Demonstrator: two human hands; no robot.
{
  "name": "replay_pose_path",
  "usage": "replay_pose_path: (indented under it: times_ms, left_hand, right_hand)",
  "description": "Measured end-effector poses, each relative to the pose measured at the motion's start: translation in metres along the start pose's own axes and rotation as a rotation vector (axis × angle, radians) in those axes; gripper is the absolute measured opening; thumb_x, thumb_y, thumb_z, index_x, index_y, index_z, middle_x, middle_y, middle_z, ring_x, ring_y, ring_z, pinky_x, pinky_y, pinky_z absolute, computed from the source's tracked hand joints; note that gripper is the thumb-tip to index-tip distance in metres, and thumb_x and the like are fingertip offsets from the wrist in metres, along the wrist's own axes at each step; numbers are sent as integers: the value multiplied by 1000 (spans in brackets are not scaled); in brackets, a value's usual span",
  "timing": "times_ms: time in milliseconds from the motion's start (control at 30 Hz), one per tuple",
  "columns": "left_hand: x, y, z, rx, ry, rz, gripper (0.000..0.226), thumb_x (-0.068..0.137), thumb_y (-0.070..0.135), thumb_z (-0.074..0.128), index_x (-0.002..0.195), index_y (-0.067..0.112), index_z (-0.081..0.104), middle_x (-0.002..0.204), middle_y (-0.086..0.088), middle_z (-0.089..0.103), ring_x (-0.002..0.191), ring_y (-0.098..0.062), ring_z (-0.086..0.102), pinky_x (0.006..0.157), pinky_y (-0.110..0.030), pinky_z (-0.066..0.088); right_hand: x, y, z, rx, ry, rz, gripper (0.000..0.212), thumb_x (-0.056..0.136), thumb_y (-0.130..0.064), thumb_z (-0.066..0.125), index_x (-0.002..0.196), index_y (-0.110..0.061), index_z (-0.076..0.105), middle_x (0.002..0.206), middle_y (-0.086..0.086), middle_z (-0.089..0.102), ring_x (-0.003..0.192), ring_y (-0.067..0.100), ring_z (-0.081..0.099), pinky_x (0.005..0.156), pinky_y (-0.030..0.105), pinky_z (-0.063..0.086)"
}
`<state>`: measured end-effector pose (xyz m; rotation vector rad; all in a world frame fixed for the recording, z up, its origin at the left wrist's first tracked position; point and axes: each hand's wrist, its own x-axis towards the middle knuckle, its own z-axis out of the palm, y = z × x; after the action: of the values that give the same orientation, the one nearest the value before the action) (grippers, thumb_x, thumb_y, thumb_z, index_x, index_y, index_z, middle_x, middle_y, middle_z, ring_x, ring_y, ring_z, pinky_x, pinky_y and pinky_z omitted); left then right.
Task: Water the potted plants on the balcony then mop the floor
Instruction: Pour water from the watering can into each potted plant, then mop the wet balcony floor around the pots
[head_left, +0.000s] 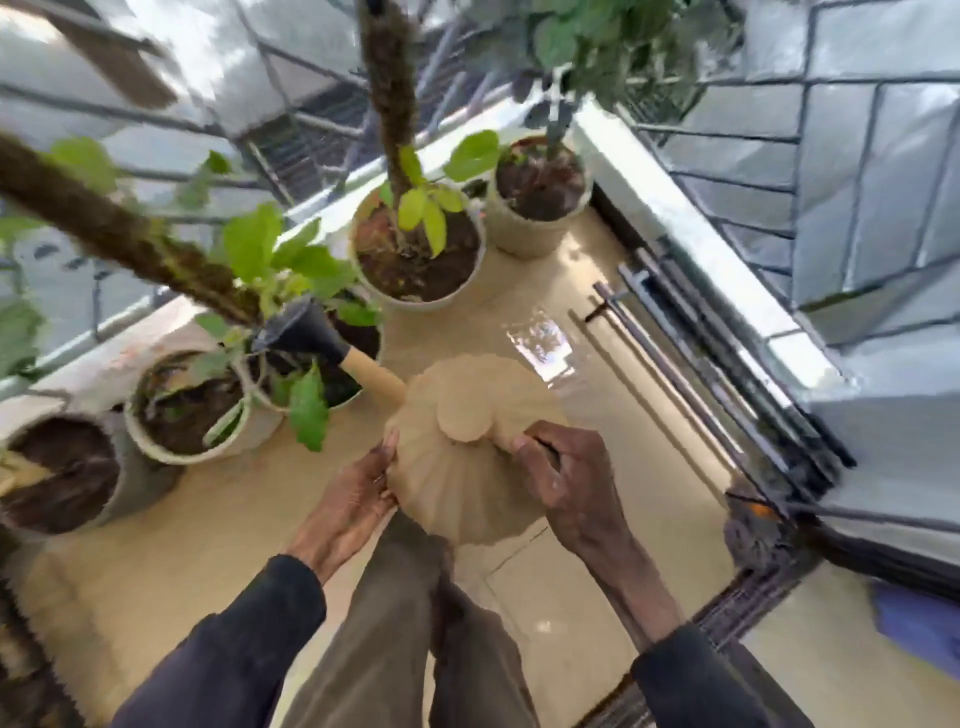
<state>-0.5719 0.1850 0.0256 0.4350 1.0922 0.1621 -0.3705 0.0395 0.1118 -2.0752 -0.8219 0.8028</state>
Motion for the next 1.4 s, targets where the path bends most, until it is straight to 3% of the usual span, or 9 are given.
replay_pose_path:
  times_ms: [167,267,433,633,1033,1167,1233,1300,1400]
  left_hand:
    - [54,-11,65,108,-50,-107,25,97,24,59,101,22,84,108,2,79,93,-10,76,72,-25,62]
    - [95,-23,100,148,-53,-175,32,100,12,54,97,20,84,101,3,80,87,-10,76,72,-24,62]
    - [139,-41,167,278,-114,-232,29,93,13,62,120,12,71,109,-3,78,92,-15,76,73,-28,63]
    - [190,-79,258,303,-185,-310,26,97,13,59,104,18,83,104,-3,79,93,-15,77,74,-28,63]
    - [327,-212,403,326,-49,-227,50,81,14,68,131,9,62,110,0,76,88,-10,74,71,-24,60]
    - [369,-240,441,365,-73,-173,48,86,15,68,133,9,61,105,2,76,90,-12,69,74,-27,58]
    - [386,-249,455,427,-123,-172,54,88,22,69,139,10,60,119,-2,73,99,-14,68,80,-29,56]
    - [400,-256,466,442,-146,-172,56,89,27,70,142,13,59,129,-3,70,104,-14,67,79,-27,56]
    - [423,-265,483,469,-145,-170,57,87,30,71,141,15,61,124,0,71,101,-13,66,79,-27,54]
  right_hand:
    - [12,39,-50,-109,75,191,41,102,-36,53,76,-9,68,73,2,66,69,23,61,63,44,48]
    - [17,69,-66,-71,260,327,56,98,-52,43,67,-10,65,63,0,63,59,15,54,59,37,40]
    - [24,125,-103,-30,491,439,66,95,-56,36,62,-6,65,57,8,62,56,26,58,55,40,34]
    - [31,209,-159,38,634,529,55,93,-50,45,53,-14,55,50,0,47,52,13,42,57,33,21]
    - [77,421,-267,125,612,476,55,97,-44,50,62,-5,64,56,16,59,54,31,56,53,49,46]
    - [107,473,-300,157,599,396,45,95,-34,53,51,-34,45,48,-7,46,46,9,38,50,35,33]
    - [118,494,-311,187,587,388,44,97,-35,52,54,-33,40,49,-7,38,49,11,31,51,36,27]
    - [127,513,-319,180,577,373,48,96,-41,49,53,-23,39,49,6,40,49,23,30,51,39,28]
    - [149,533,-331,161,571,349,54,97,-65,45,54,-36,34,48,-10,35,47,13,26,53,30,23]
